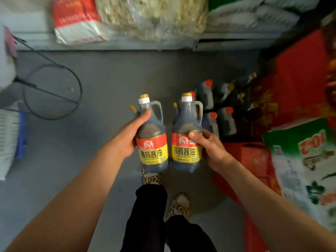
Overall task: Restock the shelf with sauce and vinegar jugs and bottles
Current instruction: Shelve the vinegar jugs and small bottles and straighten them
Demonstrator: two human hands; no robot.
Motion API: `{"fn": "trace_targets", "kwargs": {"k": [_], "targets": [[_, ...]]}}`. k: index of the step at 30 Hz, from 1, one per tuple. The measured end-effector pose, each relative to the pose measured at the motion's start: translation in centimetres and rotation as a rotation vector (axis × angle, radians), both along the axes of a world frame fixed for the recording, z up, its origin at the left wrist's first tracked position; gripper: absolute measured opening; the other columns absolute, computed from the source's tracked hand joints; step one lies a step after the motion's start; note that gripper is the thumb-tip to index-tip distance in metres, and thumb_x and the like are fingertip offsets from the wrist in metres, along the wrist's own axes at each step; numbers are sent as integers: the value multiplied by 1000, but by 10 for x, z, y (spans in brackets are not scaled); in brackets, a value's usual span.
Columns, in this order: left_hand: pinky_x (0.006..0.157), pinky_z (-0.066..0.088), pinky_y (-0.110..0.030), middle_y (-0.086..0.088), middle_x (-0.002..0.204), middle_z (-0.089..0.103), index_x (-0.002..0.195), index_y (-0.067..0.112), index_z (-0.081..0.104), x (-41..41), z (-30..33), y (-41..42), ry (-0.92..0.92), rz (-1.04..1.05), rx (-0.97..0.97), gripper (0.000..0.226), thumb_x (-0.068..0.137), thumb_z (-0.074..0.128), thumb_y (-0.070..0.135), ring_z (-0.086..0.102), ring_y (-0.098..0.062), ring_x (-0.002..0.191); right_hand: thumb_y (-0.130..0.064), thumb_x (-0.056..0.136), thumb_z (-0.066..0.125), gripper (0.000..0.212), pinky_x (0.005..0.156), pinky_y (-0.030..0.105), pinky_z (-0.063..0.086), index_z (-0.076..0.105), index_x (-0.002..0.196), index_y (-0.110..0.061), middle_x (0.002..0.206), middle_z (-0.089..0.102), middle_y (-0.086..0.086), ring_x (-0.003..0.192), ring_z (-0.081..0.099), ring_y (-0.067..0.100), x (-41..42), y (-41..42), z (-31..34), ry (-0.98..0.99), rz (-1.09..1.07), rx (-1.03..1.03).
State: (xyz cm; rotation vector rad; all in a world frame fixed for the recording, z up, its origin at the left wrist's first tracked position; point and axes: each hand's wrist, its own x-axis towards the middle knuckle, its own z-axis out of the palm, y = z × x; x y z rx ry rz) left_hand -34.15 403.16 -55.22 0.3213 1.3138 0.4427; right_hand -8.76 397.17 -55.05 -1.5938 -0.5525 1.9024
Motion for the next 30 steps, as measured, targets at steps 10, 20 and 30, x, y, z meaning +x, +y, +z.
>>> {"fn": "trace_targets", "kwargs": {"k": [10,20,30], "targets": [[82,54,-32,-2,110,75,101,27,77,21,307,122,-41,-82,398,43,67,79,53,73,-17,98,-45,63,91,67,74,37,58,68,113,-7,102,75,15,91,74,29,23,106,278,10,-84,350],[82,53,-35,-6,106,76,81,28,82,119,487,222,-77,-32,668,26,68,76,51,75,-20,90,-38,65,86,72,77,39,59,63,120,3,108,73,22,94,72,32,117,211,439,15,-37,662],[88,55,-42,-5,108,76,113,25,70,200,575,299,-71,89,869,93,33,92,67,74,-26,97,-32,80,78,46,80,38,59,69,117,-7,114,71,24,101,71,36,199,310,530,17,7,931]]}}
